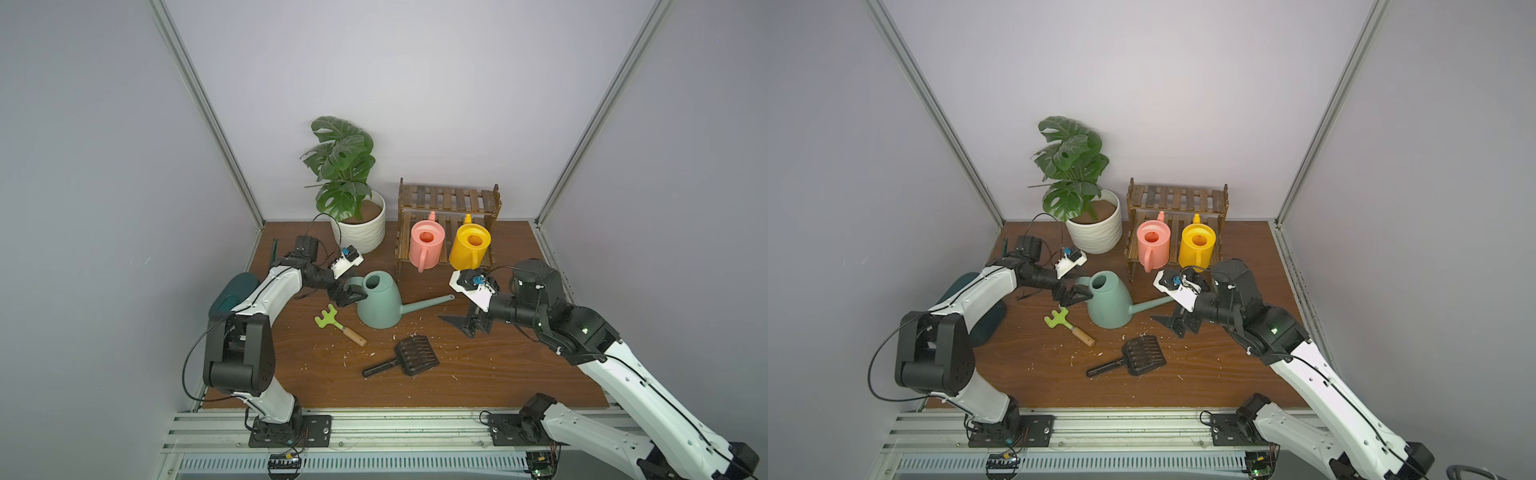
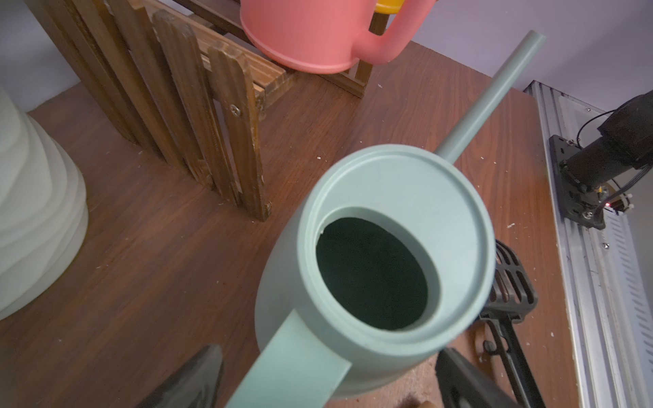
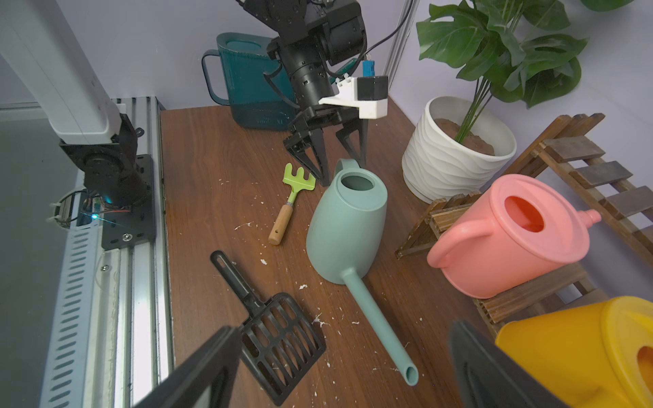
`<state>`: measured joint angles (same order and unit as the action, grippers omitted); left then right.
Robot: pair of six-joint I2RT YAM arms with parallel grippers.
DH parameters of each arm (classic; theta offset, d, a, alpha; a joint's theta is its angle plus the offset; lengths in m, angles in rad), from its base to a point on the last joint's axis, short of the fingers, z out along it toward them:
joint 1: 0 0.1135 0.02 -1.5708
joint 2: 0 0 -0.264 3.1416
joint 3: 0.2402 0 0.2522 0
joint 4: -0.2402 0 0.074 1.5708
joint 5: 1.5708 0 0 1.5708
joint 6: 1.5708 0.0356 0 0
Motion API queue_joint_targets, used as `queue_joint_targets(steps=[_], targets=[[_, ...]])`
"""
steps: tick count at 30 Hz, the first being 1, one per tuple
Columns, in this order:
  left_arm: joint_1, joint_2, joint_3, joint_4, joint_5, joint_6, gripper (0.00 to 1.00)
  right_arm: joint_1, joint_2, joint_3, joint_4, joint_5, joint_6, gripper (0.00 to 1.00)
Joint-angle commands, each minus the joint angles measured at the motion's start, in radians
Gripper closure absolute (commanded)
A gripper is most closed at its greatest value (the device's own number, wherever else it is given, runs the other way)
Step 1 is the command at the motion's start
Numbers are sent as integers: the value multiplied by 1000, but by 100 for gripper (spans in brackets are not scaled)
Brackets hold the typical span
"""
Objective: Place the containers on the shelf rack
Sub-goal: 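Pick up a container from the center of the board.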
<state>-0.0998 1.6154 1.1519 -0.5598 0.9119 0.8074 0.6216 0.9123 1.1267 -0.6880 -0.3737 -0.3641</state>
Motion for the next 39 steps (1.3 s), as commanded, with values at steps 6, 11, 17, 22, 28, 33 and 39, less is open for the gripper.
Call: queue_joint_targets(steps=[6, 11, 17, 22, 28, 33, 39], targets=[[-61, -75, -75, -19, -25, -83, 15, 3, -18, -22, 29, 11, -16, 5], [-121, -107, -127, 18, -88, -132, 18, 3, -19, -40, 51, 5, -9, 5], [-178, -178, -234, 208, -191, -238, 19, 3, -19, -45, 63, 4, 0, 5], [-230, -216, -290, 302, -249, -266, 20, 3, -24, -48, 61, 13, -1, 5], [-278, -192, -294, 324, -302, -248, 28, 3, -16, -39, 62, 17, -3, 5], [-280, -188, -266, 321, -322, -208, 34, 3, -11, -38, 67, 20, -3, 5], [-280, -123, -186, 255, -364, -141, 35, 3, -9, -41, 71, 27, 4, 5]])
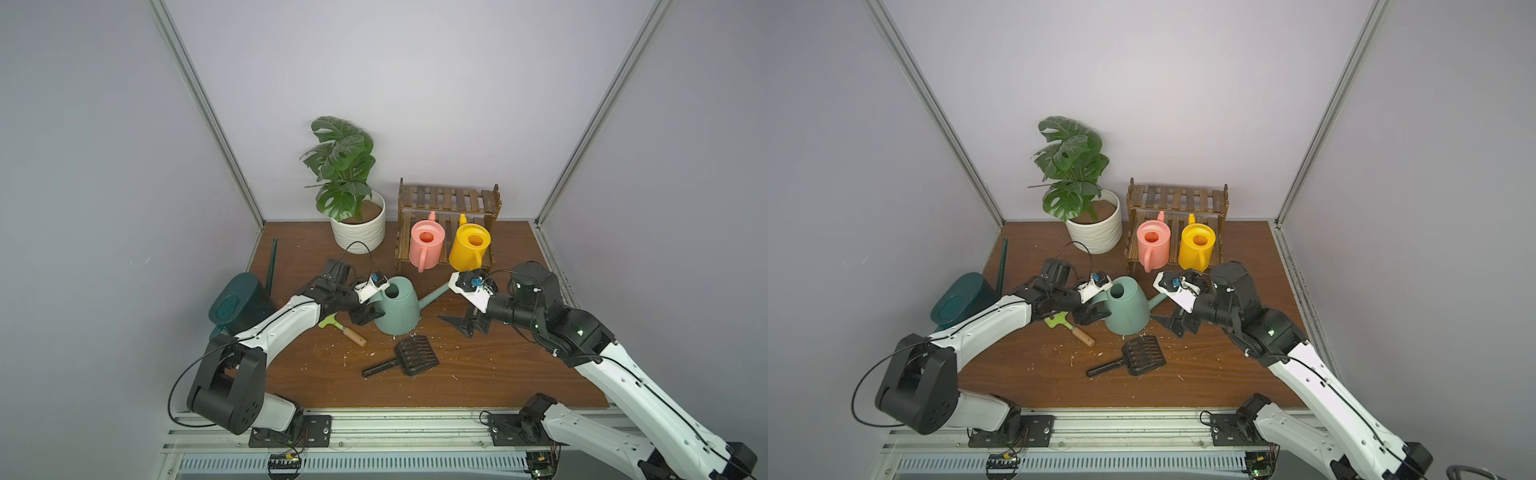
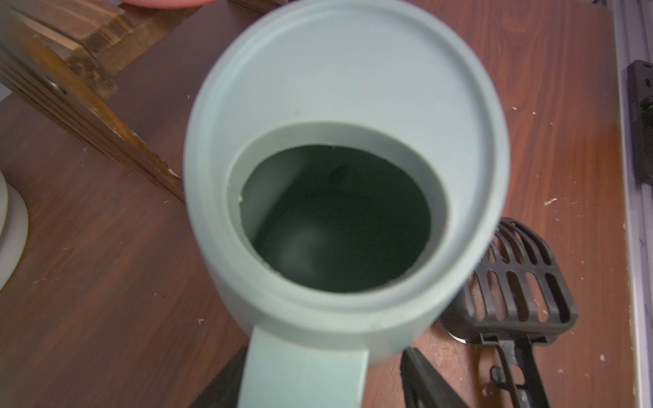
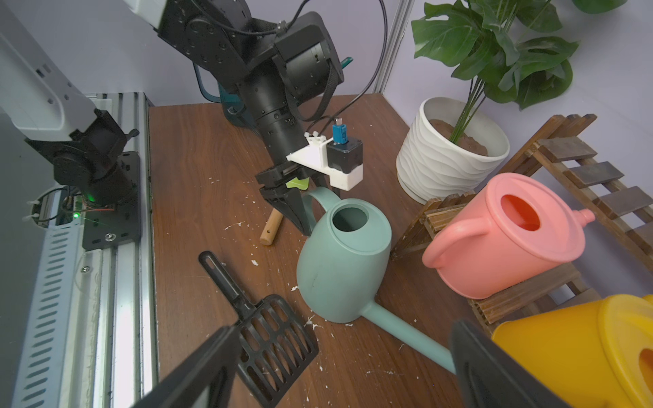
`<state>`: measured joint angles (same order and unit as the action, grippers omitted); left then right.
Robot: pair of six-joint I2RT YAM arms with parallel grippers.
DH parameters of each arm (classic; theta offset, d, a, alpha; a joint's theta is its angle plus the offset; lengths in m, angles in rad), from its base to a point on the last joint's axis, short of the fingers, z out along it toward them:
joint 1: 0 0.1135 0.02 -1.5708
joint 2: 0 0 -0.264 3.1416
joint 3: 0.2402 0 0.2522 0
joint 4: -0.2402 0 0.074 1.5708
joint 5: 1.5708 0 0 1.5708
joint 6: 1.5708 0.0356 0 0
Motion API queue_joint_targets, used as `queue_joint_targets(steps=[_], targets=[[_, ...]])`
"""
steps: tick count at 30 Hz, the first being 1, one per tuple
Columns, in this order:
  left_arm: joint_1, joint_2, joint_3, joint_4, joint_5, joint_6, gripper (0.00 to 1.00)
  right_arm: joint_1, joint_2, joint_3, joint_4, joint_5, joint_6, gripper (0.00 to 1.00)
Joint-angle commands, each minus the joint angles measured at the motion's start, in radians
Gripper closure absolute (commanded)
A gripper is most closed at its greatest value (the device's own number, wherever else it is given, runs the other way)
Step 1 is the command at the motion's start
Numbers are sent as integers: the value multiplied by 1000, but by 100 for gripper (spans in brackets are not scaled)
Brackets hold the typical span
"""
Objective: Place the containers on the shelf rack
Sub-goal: 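Pick up a container from the center of the board.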
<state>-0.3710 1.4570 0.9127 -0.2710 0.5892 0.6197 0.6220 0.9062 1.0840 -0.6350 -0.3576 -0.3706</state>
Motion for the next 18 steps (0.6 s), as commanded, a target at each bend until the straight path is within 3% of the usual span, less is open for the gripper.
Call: queue_joint_targets(steps=[1, 12, 18], targets=[[-8, 47, 67, -45, -47, 55, 36, 3, -4, 1, 17, 12, 15, 5], [92, 5, 70, -108, -37, 102, 45, 4, -17, -3, 18, 19, 27, 5], [98, -15, 52, -116, -39, 117, 52, 2, -9, -1, 31, 13, 33, 5]])
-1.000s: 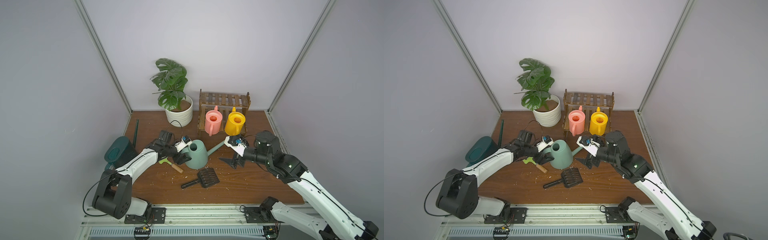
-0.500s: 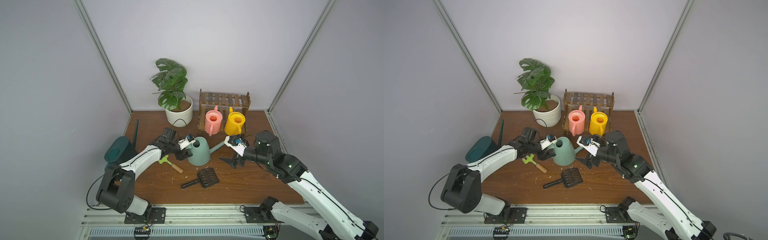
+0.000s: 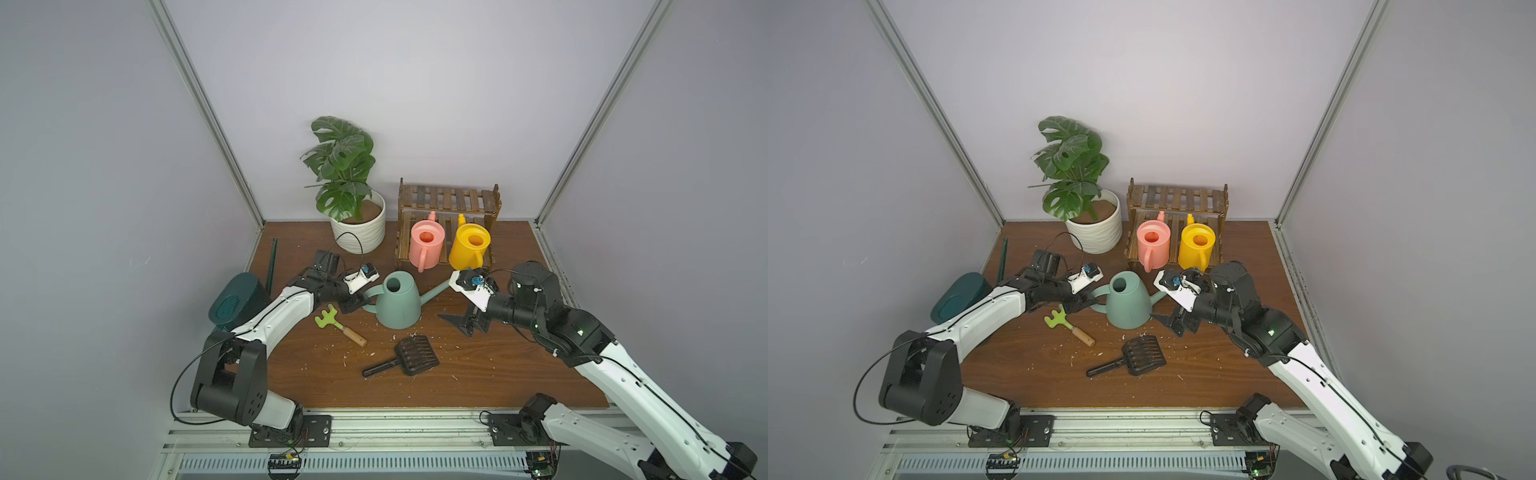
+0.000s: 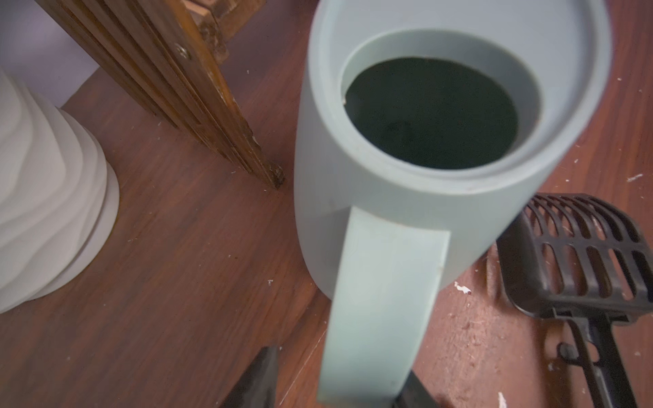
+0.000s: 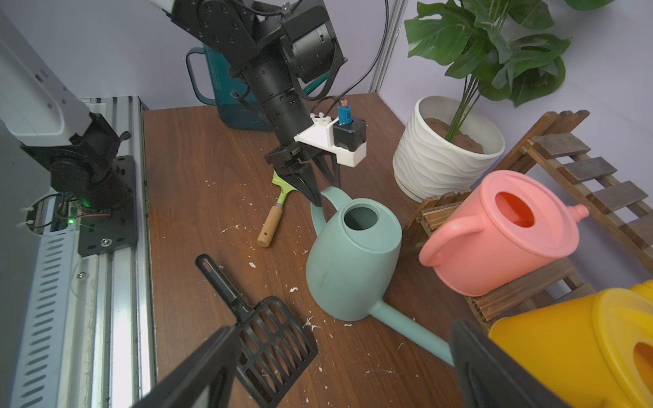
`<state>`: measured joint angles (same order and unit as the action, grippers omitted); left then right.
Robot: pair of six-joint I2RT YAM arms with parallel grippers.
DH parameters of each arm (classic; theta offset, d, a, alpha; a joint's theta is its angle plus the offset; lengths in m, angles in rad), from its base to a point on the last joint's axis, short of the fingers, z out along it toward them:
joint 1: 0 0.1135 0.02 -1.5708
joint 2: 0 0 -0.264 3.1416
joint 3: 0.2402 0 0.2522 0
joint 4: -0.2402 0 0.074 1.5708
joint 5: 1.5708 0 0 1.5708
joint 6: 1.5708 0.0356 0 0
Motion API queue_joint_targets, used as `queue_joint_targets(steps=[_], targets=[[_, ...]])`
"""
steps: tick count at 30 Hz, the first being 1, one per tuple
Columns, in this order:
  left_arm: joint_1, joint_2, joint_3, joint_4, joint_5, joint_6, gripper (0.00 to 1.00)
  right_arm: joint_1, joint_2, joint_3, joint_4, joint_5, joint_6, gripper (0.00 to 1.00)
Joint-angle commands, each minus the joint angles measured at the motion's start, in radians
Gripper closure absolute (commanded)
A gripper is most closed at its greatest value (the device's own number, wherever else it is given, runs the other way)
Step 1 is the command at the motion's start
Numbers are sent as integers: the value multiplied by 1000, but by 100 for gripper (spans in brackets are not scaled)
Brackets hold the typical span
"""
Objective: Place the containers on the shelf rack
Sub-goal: 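Pick up a container from the center of the board.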
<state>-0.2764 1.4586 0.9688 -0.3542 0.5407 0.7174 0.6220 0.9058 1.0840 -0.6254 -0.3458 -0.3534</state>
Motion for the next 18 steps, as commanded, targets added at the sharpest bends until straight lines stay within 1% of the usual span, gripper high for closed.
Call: queue_joint_targets(steps=[1, 4, 8, 11, 12, 18], targets=[[3, -13, -3, -33, 13, 19, 52, 2, -8, 0, 20, 2, 17, 5], [4, -2, 5, -34, 42, 15, 52, 2, -9, 0, 17, 2, 19, 5], [5, 24, 15, -33, 73, 16, 45, 2, -16, -4, 16, 6, 24, 5], [4, 46, 33, -32, 90, 12, 45, 2, -16, -8, 21, 5, 31, 5], [6, 50, 38, -32, 89, 12, 45, 2, -17, -9, 23, 4, 32, 5], [4, 54, 42, -32, 57, 18, 58, 3, -16, -7, 24, 8, 36, 5]])
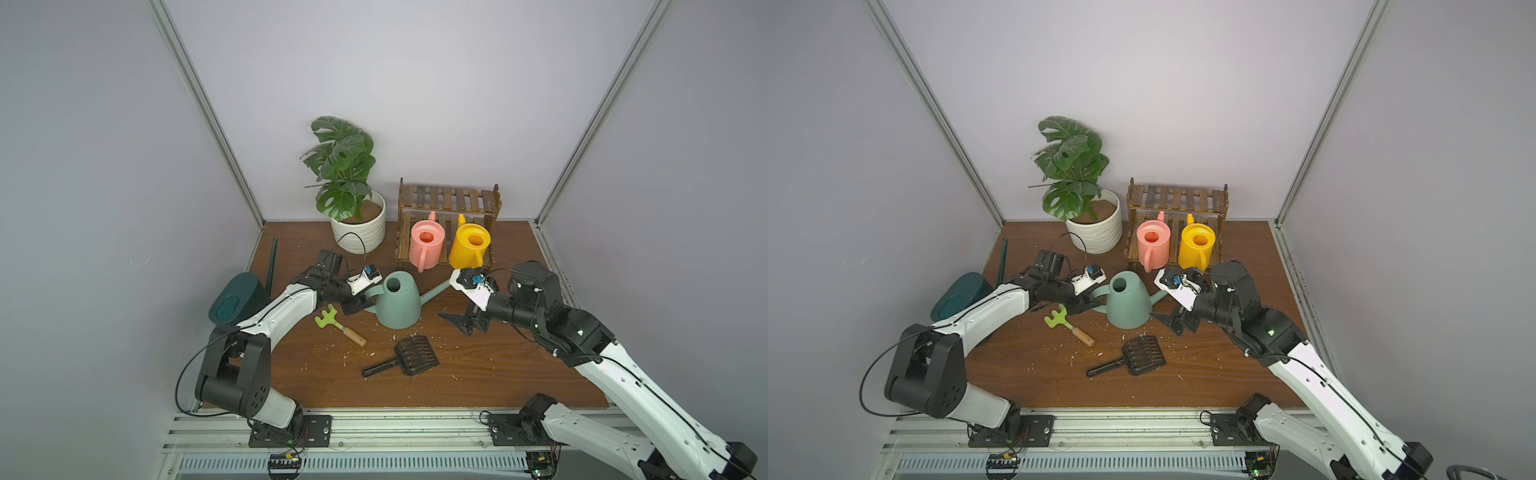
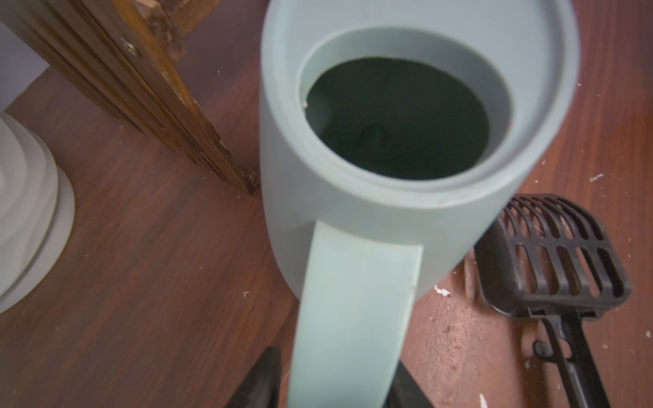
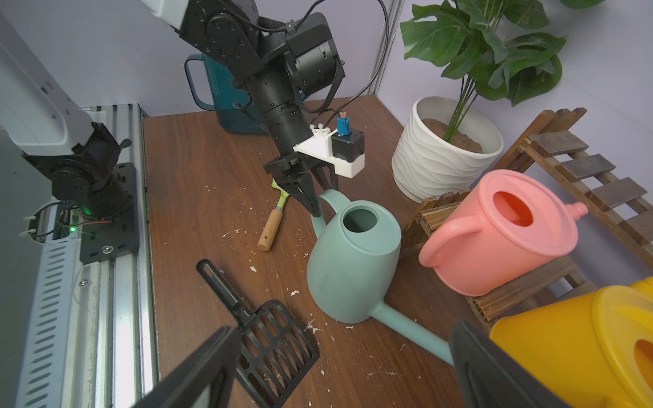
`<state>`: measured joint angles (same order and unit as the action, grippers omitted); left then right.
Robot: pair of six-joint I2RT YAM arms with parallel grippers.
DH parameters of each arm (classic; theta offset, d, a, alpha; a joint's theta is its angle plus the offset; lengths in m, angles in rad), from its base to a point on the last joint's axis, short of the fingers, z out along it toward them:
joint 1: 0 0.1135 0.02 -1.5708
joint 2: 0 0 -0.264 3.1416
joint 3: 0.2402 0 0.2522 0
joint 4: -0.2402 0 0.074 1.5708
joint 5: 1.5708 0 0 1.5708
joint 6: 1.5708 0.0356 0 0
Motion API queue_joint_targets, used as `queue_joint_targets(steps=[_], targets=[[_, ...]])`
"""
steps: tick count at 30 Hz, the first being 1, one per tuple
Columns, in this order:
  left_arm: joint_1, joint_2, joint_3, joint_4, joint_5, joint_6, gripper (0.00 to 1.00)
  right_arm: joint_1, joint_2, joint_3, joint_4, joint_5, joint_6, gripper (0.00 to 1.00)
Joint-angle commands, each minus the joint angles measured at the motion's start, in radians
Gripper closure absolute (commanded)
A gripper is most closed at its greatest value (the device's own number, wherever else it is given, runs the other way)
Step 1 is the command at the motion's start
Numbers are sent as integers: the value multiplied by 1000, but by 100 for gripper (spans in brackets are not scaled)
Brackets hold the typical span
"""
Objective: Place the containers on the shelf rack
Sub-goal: 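Pick up a container from the center of the board.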
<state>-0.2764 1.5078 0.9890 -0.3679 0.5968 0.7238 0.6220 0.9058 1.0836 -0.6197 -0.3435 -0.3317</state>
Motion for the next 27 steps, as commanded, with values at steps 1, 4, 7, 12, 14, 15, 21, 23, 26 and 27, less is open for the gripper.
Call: queue_joint_targets(steps=[1, 4, 7, 12, 14, 15, 21, 23, 26, 27], targets=[[4, 1, 21, -19, -7, 12, 60, 2, -16, -5, 19, 6, 13, 5], [6, -7, 16, -19, -23, 17, 64, 3, -14, -4, 20, 5, 14, 5], [10, -17, 7, -18, -38, 22, 68, 3, -12, -4, 21, 6, 15, 5], [21, -37, -5, -19, -53, 30, 71, 2, -13, -3, 19, 9, 15, 5], [26, -47, -11, -18, -60, 32, 72, 3, -16, -2, 17, 10, 14, 5], [30, -51, -11, -19, -62, 33, 72, 2, -16, -1, 17, 11, 13, 5], [34, -75, -20, -18, -50, 39, 72, 2, -14, -3, 19, 12, 11, 5], [34, -82, -23, -19, -40, 40, 72, 2, -12, -5, 23, 11, 10, 5], [34, -101, -35, -18, -49, 45, 71, 3, -9, -6, 27, 9, 12, 5], [34, -109, -39, -19, -57, 47, 71, 4, -10, -7, 28, 8, 12, 5]])
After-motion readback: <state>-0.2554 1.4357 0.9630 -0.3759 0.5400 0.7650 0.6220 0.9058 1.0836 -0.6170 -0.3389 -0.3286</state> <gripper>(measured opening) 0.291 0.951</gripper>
